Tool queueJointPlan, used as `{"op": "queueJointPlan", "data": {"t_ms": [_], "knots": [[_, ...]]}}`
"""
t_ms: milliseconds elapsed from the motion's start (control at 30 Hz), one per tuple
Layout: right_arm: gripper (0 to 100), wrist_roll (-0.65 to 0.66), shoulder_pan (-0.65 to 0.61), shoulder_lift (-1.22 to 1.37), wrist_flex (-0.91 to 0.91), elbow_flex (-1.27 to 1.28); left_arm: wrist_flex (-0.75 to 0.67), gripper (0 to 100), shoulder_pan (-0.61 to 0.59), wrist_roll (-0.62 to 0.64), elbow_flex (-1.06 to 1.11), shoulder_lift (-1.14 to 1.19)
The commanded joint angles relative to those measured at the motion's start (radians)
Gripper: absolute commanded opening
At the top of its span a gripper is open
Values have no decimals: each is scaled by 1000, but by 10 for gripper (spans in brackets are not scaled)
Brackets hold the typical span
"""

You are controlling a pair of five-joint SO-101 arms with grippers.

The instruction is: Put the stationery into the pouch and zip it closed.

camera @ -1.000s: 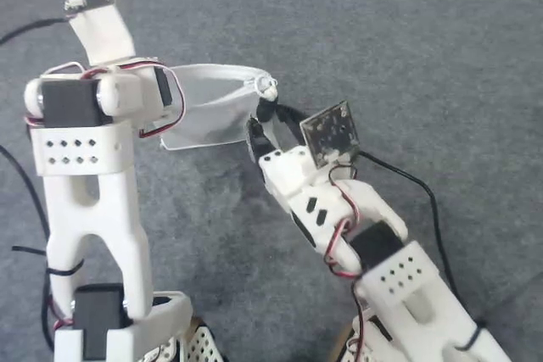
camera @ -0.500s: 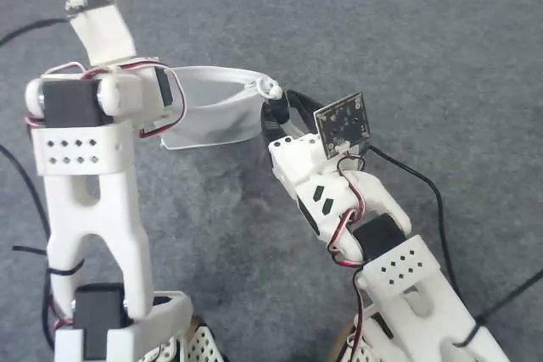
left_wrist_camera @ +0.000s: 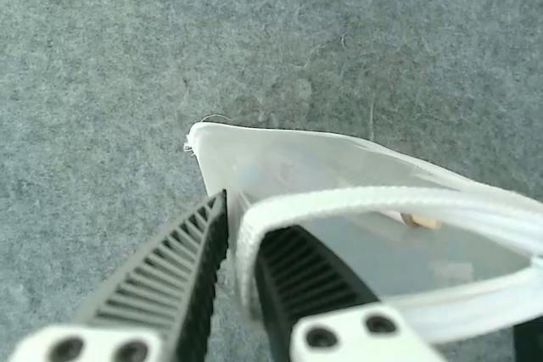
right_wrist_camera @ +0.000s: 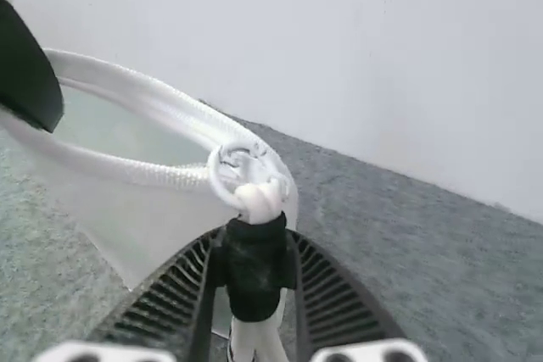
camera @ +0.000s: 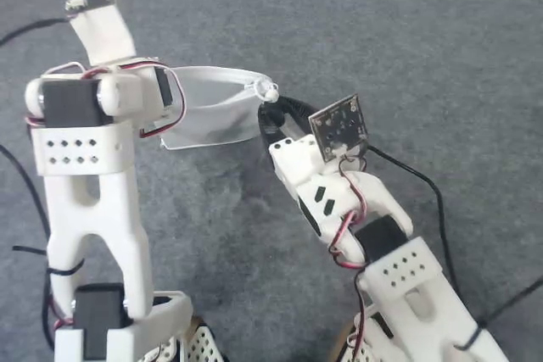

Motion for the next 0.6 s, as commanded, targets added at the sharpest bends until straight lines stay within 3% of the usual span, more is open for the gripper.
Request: {"op": "queueJointPlan", "data": {"t_ms": [0, 333, 567], "knots": [[6, 26, 10, -110, 84, -48, -21, 10, -2, 8, -4, -46], [6, 206, -131, -248, 346, -49, -21, 16, -2, -64, -10, -54], [6, 307, -243, -340, 527, -49, -18, 144, 0, -86, -12, -57]]}}
